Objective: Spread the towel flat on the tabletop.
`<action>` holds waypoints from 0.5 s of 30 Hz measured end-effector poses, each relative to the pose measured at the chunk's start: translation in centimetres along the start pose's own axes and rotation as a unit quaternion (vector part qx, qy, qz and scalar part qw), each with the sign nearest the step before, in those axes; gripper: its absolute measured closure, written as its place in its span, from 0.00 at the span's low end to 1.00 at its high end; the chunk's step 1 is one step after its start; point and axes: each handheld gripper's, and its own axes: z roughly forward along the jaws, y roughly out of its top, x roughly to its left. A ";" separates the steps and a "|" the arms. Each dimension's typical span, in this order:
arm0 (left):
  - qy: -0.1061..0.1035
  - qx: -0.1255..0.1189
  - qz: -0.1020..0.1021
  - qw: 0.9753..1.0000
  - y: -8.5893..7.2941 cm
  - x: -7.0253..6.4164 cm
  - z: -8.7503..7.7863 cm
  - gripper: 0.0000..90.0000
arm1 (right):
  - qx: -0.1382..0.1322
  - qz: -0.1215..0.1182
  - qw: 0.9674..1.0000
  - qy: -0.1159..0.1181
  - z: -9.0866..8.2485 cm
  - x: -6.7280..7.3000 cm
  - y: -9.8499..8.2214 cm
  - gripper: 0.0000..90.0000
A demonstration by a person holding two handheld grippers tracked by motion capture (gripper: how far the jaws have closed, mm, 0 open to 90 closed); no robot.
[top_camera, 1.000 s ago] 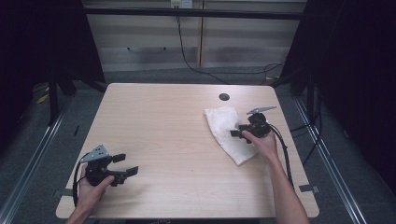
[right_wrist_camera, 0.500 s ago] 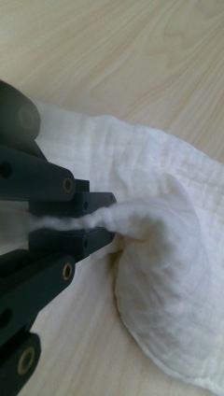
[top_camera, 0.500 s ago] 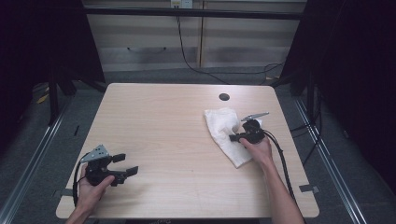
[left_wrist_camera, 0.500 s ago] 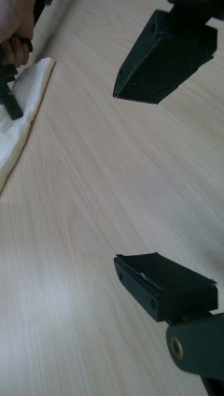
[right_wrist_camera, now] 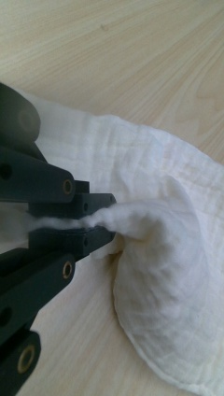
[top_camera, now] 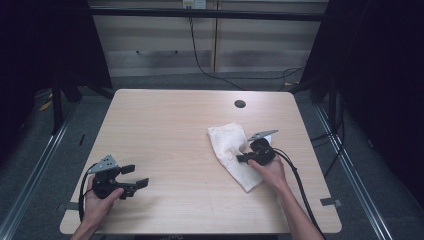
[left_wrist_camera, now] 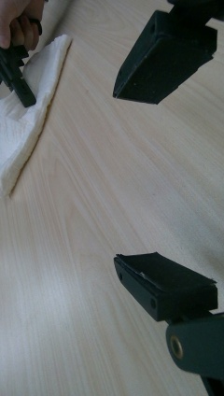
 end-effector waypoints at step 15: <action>0.003 0.003 -0.001 1.000 0.0 0.1 0.1 0.18 | 0.006 -0.041 0.999 0.035 0.6 4.8 -0.9 0.95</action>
